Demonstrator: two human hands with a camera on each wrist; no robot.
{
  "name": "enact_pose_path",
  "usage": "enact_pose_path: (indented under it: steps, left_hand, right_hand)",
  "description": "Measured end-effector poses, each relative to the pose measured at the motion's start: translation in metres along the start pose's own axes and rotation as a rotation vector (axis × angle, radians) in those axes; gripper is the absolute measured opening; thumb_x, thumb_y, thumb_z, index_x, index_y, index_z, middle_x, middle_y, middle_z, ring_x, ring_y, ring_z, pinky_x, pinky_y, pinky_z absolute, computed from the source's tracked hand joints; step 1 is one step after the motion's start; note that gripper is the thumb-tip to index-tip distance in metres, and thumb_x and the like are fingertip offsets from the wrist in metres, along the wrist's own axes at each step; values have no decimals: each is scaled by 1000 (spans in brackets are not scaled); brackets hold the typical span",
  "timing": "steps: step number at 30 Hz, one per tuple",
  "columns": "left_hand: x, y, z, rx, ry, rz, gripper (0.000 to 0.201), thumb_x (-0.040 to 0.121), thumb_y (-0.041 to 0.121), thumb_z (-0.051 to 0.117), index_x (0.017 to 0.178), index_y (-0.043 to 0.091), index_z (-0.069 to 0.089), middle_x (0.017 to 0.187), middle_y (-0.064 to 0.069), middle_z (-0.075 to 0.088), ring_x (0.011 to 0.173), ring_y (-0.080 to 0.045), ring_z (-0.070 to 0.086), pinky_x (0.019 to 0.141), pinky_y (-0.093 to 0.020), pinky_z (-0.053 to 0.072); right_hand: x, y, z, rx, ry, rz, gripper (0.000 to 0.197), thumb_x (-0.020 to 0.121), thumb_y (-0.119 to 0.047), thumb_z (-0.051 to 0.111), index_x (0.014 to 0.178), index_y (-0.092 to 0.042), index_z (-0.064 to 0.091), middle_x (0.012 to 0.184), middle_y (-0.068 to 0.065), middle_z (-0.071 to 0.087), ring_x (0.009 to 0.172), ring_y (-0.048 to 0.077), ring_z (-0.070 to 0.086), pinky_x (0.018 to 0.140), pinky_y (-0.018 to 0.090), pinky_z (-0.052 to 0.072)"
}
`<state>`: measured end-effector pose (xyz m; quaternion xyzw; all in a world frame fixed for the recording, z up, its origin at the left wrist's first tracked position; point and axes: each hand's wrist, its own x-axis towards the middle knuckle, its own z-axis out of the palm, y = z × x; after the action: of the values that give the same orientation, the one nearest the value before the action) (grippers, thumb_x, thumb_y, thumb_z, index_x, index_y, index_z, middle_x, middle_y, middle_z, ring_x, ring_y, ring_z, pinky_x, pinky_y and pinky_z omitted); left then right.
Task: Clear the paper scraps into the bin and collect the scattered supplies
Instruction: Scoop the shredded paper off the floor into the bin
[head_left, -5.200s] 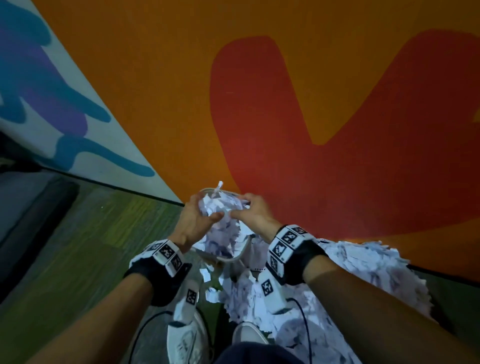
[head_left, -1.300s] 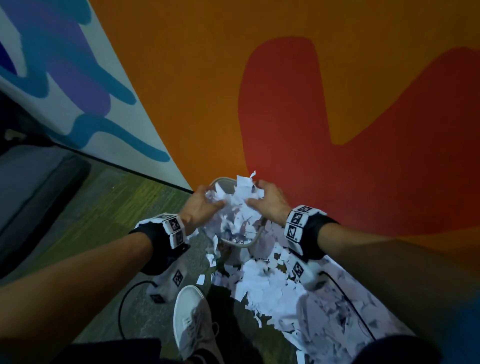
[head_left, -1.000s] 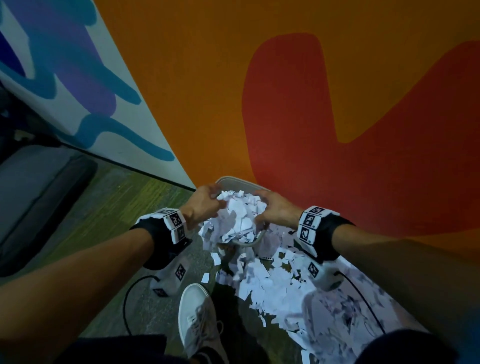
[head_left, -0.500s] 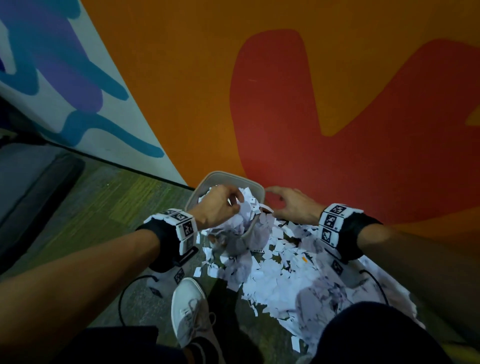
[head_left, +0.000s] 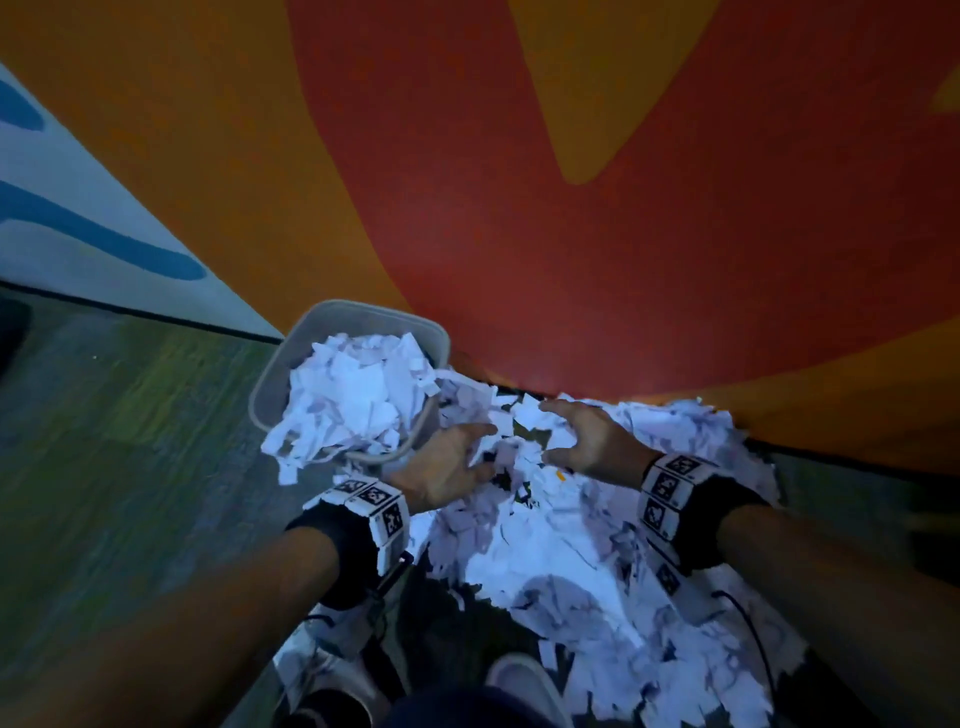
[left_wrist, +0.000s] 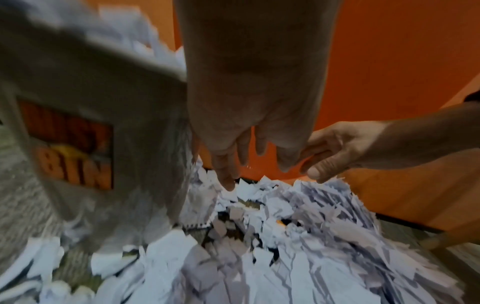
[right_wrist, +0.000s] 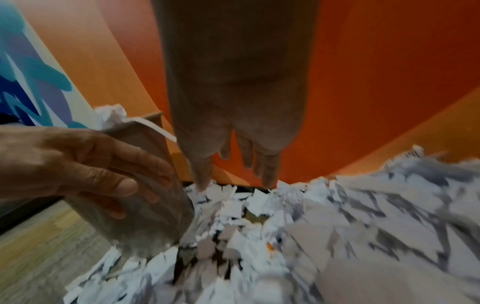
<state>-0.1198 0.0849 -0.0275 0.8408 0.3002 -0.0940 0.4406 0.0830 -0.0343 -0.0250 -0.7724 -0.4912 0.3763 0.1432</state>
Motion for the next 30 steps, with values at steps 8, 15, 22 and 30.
enact_pose_path:
  steps: [8, 15, 22, 30]
  left_hand:
    - [31, -64, 84, 12, -95, -130, 76, 87, 46, 70, 150, 19, 39, 150, -12, 44, 136, -30, 43, 110, -34, 35]
    - [44, -86, 126, 244, -287, -202, 123, 66, 60, 83, 155, 43, 0, 165, -6, -8, 150, -37, -6, 116, -66, 16]
    - [43, -75, 151, 666, -132, -185, 65, 92, 35, 60, 146, 33, 24, 159, -10, 9, 141, -40, 21, 93, -65, 45]
    - [44, -62, 107, 314, 18, -101, 37, 96, 9, 53, 132, 10, 46, 135, -15, 40, 119, -31, 49, 95, -40, 50]
  right_hand:
    - [14, 78, 83, -189, -300, 135, 105, 74, -56, 79, 156, -27, 20, 161, 11, 16, 148, 33, 15, 116, 53, 27]
    - [23, 91, 118, -459, -247, 140, 114, 60, -65, 76, 151, -41, 11, 161, 6, -4, 147, 41, 0, 113, 63, 19]
    - [27, 74, 108, -347, -117, 105, 77, 81, -24, 74, 148, -24, 35, 143, 14, 30, 130, 35, 28, 106, 45, 39]
    - [23, 58, 76, -126, 44, 54, 32, 87, -7, 69, 119, -7, 65, 121, 16, 59, 118, 31, 53, 94, 31, 43]
